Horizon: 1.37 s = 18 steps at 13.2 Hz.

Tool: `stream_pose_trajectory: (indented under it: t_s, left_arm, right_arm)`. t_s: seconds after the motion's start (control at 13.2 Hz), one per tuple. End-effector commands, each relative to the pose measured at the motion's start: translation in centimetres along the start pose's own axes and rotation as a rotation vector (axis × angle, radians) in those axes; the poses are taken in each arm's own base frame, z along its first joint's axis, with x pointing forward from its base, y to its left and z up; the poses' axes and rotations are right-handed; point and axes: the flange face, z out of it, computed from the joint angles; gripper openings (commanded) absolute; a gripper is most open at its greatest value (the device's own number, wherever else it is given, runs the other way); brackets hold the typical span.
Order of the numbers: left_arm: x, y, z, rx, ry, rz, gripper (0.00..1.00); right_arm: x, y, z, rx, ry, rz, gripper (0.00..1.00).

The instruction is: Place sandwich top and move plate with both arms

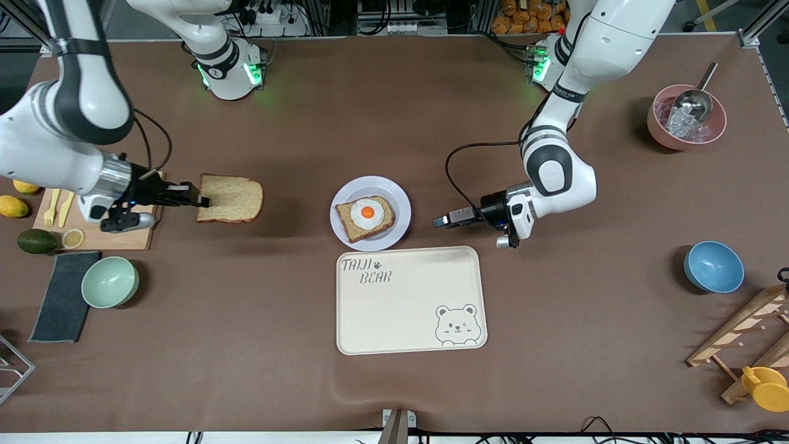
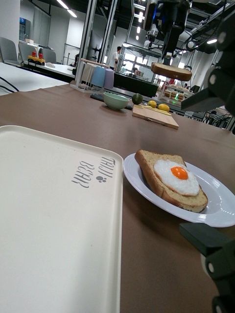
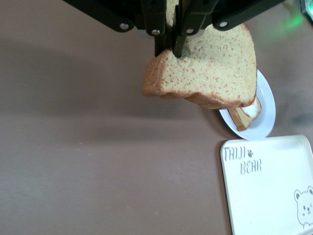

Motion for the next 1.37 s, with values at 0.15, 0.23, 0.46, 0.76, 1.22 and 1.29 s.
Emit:
stream_pose_trajectory:
  t_s: [0.15, 0.23, 0.46, 0.76, 1.22, 1.29]
  left_arm:
    - [0.3, 1.5, -1.3, -0.031, 0.036, -0.021, 1.00]
    - [0.4, 1.8, -1.2, -0.034, 0.035, -0.033, 1.00]
    - [0.5, 2.2, -1.1, -0.039, 0.034, -0.049, 1.00]
    - [0.4, 2.9, -0.8, -0.045, 0.029, -0.061, 1.00]
    - [0.8, 3.5, -1.6, -0.054, 0.043, -0.057, 1.00]
    - [0.8, 3.5, -1.5, -0.054, 0.041, -0.067, 1.00]
  right_arm:
    - [-1.7, -3.1, 3.1, 0.058, 0.055, 0.042, 0.00]
    - [-1.9, -3.5, 3.7, 0.051, 0.064, 0.036, 0.00]
    - [-1.9, -5.0, 5.3, 0.058, 0.076, 0.026, 0.00]
    - [-2.2, -8.2, 9.2, 0.038, 0.108, 0.031, 0.00]
    - [-3.4, -13.6, 15.5, -0.007, 0.156, 0.089, 0.00]
    - [-3.6, -13.7, 16.4, -0.008, 0.148, 0.097, 0.00]
